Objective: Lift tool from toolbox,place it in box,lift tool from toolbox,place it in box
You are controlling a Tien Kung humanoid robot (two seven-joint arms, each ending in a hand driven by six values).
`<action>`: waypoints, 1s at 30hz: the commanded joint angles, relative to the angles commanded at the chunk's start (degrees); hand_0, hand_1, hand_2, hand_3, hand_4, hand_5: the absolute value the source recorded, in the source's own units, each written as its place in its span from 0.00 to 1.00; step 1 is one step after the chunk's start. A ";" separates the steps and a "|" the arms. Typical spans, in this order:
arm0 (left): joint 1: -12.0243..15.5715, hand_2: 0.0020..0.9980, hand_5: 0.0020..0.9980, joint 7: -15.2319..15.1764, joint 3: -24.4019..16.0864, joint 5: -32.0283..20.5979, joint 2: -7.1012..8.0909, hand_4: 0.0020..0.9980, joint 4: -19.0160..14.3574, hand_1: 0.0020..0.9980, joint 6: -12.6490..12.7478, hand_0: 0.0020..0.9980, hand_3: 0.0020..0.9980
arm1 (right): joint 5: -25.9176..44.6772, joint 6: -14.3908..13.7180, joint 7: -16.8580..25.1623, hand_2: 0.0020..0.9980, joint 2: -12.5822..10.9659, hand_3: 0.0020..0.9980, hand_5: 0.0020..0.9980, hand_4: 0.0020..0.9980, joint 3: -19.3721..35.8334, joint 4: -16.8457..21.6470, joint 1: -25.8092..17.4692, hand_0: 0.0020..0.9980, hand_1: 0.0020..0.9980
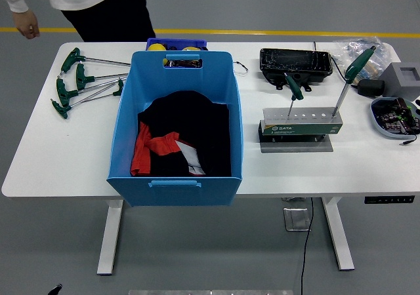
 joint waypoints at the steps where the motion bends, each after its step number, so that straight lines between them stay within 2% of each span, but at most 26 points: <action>1: 0.00 0.80 0.58 0.03 -0.01 0.05 0.00 0.70 0.00 0.80 -0.02 0.78 0.69 | 0.00 -0.02 -0.08 0.80 0.00 0.84 0.80 1.00 0.02 -0.02 0.00 0.81 0.77; 30: 0.12 0.80 0.59 0.59 -1.24 1.75 -0.06 0.69 0.13 0.80 0.14 0.77 0.68 | 0.26 -0.18 -1.72 0.78 -0.06 0.83 0.84 1.00 -0.41 -0.05 -0.37 0.79 0.72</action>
